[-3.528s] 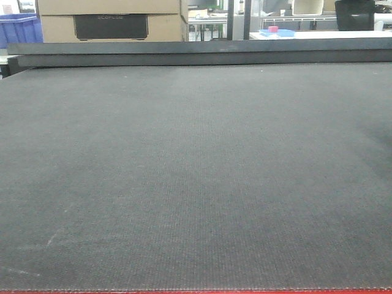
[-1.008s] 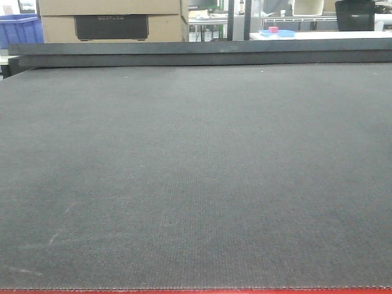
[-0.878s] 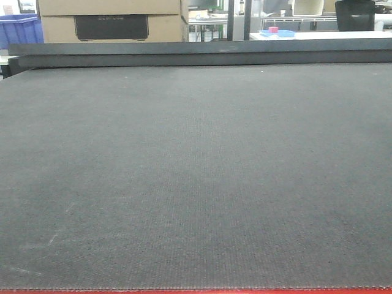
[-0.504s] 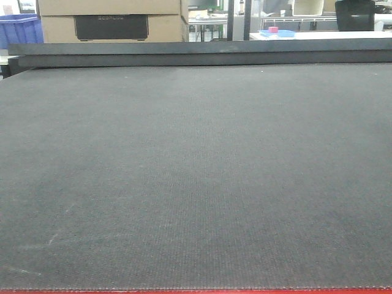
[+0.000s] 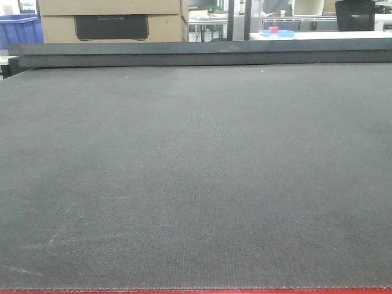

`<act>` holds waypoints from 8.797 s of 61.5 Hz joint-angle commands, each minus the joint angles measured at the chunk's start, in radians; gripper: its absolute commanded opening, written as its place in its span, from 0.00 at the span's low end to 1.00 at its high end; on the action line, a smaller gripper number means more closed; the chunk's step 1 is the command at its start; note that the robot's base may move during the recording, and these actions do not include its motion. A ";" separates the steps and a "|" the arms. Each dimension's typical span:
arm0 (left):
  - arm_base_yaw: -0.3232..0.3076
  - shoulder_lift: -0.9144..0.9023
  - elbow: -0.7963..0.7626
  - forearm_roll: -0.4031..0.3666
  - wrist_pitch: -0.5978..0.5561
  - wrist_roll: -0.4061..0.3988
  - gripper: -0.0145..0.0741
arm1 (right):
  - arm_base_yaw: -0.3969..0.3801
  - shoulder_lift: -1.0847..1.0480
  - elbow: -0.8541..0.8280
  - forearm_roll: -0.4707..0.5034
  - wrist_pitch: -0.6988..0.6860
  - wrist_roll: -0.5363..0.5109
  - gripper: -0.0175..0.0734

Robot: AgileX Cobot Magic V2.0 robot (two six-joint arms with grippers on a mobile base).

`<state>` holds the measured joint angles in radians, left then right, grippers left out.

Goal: Grab block from conveyor and place in blue bin

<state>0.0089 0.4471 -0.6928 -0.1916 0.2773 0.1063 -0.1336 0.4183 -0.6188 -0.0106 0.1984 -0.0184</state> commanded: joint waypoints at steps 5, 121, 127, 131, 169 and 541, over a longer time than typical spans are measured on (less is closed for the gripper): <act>-0.008 -0.006 0.000 -0.007 -0.012 0.004 0.04 | 0.005 -0.006 0.001 -0.010 -0.023 -0.010 0.01; -0.008 -0.077 0.000 -0.007 -0.012 0.004 0.04 | 0.005 -0.006 0.001 -0.010 -0.025 -0.010 0.01; -0.008 -0.079 0.000 -0.007 -0.012 0.004 0.04 | 0.005 -0.006 0.001 -0.010 -0.025 -0.010 0.01; -0.008 -0.081 0.000 -0.007 -0.012 0.004 0.04 | 0.005 -0.006 0.001 -0.010 -0.025 -0.010 0.01; -0.008 -0.081 0.000 -0.007 -0.012 0.004 0.04 | 0.005 -0.006 0.001 -0.010 -0.025 -0.010 0.01; -0.008 -0.081 0.000 -0.007 -0.012 0.004 0.04 | 0.005 -0.006 0.001 -0.010 -0.027 -0.010 0.01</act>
<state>0.0089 0.3720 -0.6928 -0.1941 0.2841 0.1090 -0.1336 0.4183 -0.6188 -0.0127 0.1953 -0.0202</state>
